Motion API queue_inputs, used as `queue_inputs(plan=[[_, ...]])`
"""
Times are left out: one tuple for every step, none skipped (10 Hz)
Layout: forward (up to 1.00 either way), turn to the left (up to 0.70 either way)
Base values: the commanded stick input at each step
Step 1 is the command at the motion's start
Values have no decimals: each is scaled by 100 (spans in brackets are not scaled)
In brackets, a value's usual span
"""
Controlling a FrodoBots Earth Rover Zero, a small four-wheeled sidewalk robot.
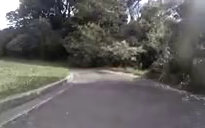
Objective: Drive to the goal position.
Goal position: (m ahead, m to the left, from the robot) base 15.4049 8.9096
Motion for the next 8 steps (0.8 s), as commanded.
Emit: queue_inputs(plan=[[100,0],[100,0],[100,0],[100,0],[100,0],[100,0],[100,0],[100,0]])
